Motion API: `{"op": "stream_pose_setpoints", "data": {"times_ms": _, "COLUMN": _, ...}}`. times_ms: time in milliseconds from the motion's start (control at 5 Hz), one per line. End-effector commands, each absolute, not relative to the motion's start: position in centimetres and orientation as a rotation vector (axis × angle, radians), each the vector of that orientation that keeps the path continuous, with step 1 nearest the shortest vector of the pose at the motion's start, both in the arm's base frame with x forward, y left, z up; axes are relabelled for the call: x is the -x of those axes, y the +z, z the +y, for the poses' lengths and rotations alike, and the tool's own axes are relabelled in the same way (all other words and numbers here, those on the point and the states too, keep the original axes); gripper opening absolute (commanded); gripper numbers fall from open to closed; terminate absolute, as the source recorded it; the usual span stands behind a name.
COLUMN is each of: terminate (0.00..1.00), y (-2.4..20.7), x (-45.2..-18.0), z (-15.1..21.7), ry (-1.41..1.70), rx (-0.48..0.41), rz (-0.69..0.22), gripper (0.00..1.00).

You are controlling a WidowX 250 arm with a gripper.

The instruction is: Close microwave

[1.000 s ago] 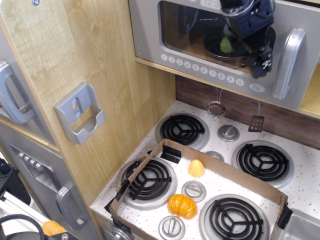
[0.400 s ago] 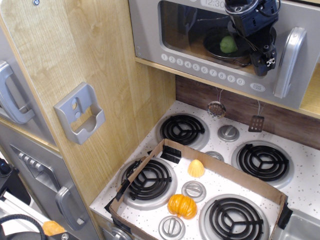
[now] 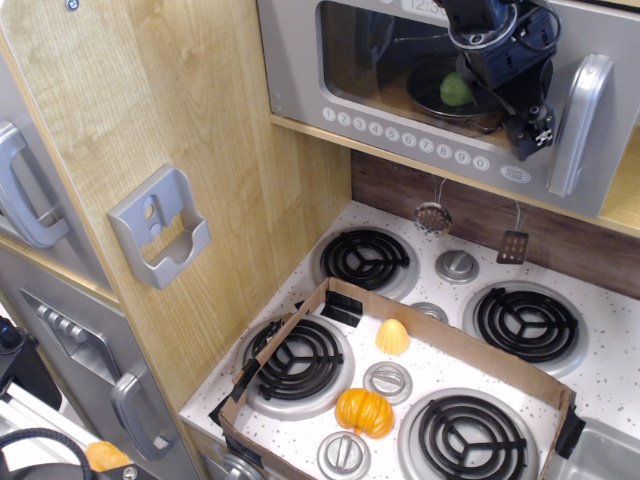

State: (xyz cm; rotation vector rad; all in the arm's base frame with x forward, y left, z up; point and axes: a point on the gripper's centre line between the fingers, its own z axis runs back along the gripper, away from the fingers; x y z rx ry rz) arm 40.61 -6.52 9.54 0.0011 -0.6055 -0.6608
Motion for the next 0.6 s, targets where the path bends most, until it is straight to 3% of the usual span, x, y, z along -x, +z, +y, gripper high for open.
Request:
{"op": "stream_pose_setpoints", "data": {"times_ms": 0, "terminate": 0.00, "y": 13.16, "x": -41.51, "z": -7.17, "ry": -0.678, "rx": -0.057, "rz": -0.762, "gripper": 1.00}}
{"op": "stream_pose_setpoints", "data": {"times_ms": 200, "terminate": 0.00, "y": 13.56, "x": -41.85, "z": -7.31, "ry": -0.687, "rx": -0.082, "rz": -0.797, "gripper": 1.00}}
{"op": "stream_pose_setpoints", "data": {"times_ms": 400, "terminate": 1.00, "y": 14.10, "x": -41.81, "z": -7.44, "ry": -0.685, "rx": -0.101, "rz": -0.798, "gripper": 1.00}}
